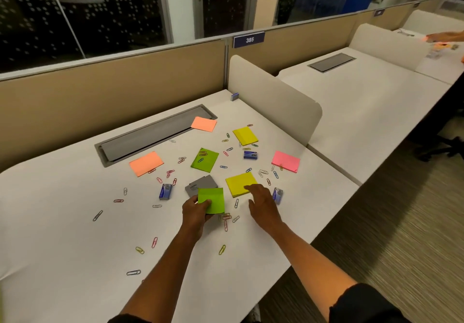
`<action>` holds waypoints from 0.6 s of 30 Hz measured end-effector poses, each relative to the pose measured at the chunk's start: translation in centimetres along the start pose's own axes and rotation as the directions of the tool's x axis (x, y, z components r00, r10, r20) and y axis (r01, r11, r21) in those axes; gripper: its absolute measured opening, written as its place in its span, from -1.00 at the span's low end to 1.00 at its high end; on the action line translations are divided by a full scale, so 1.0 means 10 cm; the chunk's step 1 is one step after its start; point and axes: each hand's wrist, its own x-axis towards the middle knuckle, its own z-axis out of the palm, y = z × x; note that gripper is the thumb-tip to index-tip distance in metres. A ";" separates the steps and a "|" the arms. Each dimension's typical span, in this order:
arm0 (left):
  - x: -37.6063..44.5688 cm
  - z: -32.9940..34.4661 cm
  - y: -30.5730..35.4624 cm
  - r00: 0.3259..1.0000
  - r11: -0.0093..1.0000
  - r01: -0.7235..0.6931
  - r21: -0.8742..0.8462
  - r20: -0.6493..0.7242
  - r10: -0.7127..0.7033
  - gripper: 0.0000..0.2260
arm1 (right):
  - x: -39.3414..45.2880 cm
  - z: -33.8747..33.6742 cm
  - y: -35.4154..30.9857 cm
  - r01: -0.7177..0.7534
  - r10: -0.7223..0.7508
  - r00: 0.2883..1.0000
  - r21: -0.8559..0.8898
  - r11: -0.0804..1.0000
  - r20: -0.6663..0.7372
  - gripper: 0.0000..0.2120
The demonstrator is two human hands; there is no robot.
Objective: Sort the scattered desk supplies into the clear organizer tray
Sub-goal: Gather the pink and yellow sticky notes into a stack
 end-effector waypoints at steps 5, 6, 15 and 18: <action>0.15 -0.05 0.09 0.997 0.999 -0.037 0.016 -0.061 0.038 -0.69 | 0.36 -0.03 0.20 0.034 -0.009 0.974 -0.106 0.994 0.228 -0.43; 0.18 -0.04 0.10 0.996 0.999 -0.047 0.023 -0.074 0.048 -0.68 | 0.45 -0.04 0.21 0.083 -0.041 0.955 -0.130 0.988 0.295 -0.41; 0.36 0.20 0.03 0.981 0.999 -0.028 -0.038 -0.195 0.020 -0.65 | 1.06 -0.05 0.31 0.261 -0.018 0.804 -0.326 0.909 0.594 -0.23; 0.37 0.28 0.00 0.976 0.998 -0.020 -0.060 -0.217 0.007 -0.64 | 1.22 -0.05 0.30 0.253 0.013 0.783 -0.338 0.906 0.622 -0.12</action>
